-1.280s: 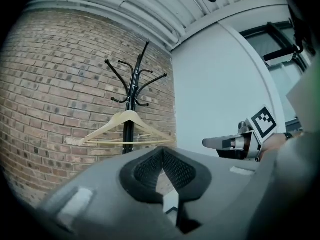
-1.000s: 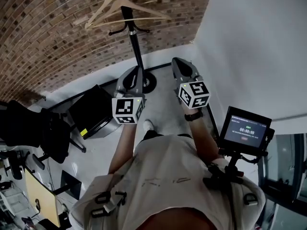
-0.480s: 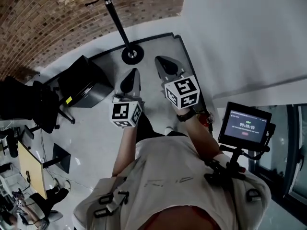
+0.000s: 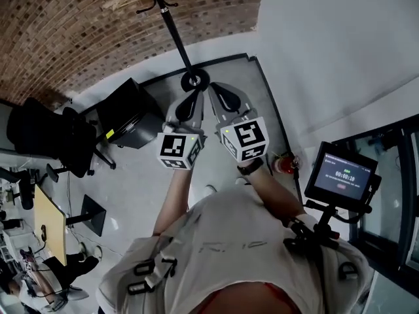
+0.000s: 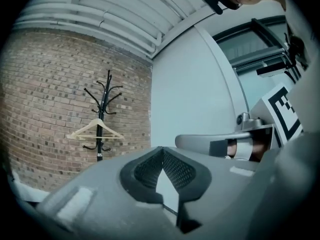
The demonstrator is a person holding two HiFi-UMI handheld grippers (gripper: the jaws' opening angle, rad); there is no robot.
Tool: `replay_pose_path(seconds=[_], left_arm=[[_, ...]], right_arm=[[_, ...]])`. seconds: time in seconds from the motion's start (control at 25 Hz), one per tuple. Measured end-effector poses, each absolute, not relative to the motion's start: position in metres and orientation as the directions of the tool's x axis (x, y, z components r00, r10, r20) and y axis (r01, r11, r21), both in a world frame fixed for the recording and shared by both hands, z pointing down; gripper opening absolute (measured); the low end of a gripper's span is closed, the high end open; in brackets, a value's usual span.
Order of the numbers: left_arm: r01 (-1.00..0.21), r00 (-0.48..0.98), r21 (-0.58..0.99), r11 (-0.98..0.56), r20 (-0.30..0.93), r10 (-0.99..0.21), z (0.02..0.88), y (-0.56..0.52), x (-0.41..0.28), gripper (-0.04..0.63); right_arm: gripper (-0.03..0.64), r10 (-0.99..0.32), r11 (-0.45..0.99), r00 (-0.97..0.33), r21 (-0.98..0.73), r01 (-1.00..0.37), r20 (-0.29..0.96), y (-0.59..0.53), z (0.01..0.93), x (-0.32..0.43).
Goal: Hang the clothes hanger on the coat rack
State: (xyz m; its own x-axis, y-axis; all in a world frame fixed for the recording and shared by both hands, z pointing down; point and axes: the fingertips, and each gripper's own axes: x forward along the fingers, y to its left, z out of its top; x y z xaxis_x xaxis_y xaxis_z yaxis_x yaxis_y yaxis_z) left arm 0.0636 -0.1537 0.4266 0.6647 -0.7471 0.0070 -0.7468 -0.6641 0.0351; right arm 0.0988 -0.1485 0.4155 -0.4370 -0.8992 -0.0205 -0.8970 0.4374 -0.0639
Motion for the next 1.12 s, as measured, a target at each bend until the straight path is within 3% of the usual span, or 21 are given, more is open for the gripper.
replay_pose_path(seconds=[0.28, 0.56, 0.76, 1.12], left_arm=[[-0.812, 0.581, 0.086, -0.578, 0.014, -0.814, 0.427, -0.159, 0.031, 0.0], [-0.819, 0.572, -0.088, -0.567, -0.04, -0.82, 0.406, -0.145, 0.025, 0.0], [-0.831, 0.557, -0.028, -0.556, -0.052, -0.829, 0.413, -0.127, -0.03, 0.0], [-0.828, 0.56, 0.03, -0.56, -0.028, -0.828, 0.434, -0.125, -0.068, 0.0]], right_arm=[[0.0, -0.912, 0.406, -0.409, -0.084, -0.91, 0.028, -0.153, 0.426, 0.113], [0.0, -0.918, 0.392, -0.394, -0.05, -0.919, 0.042, -0.146, 0.425, 0.102], [0.0, -0.92, 0.39, -0.389, -0.002, -0.921, 0.052, -0.126, 0.424, 0.056], [0.0, -0.898, 0.431, -0.43, -0.008, -0.902, 0.096, -0.125, 0.44, 0.008]])
